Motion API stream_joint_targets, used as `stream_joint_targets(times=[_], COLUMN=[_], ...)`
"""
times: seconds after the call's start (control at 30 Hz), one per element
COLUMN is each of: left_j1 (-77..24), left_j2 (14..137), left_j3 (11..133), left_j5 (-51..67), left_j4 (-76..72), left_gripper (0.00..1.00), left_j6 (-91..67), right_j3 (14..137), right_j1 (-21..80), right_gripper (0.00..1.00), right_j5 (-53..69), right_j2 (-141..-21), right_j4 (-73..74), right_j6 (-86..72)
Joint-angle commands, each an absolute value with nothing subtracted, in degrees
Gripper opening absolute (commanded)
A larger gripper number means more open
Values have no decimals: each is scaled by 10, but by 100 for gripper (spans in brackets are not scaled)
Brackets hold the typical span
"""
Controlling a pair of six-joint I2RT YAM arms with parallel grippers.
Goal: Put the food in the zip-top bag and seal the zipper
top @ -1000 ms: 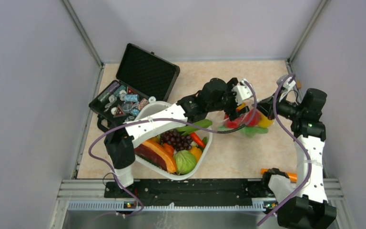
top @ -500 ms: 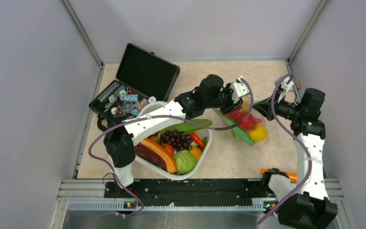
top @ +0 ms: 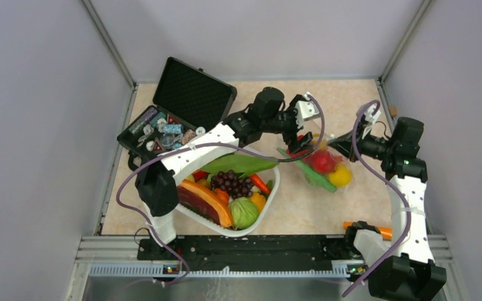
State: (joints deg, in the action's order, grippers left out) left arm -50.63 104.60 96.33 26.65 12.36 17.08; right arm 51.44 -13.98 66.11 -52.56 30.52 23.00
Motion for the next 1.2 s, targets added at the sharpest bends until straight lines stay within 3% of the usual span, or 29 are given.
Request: stream_joint_targets(times=[0.0, 0.43, 0.7, 0.93, 1.17], left_j1=[-493, -478, -478, -478, -478], left_j2=[1037, 946, 977, 1026, 1024], left_j3=[990, 866, 888, 964, 960], left_j5=[367, 366, 383, 419, 452], left_j4=[148, 17, -12, 128, 141], left_gripper=[99, 99, 99, 99, 99], left_j6=[212, 250, 228, 279, 260], right_j3=[550, 548, 546, 544, 539], right_j1=[-134, -134, -134, -134, -134], right_gripper=[0, 0, 0, 0, 0], right_j5=[686, 695, 717, 715, 702], right_j2=[-515, -503, -498, -495, -496], right_j4=[302, 302, 306, 302, 294], right_j6=[247, 244, 252, 250, 242])
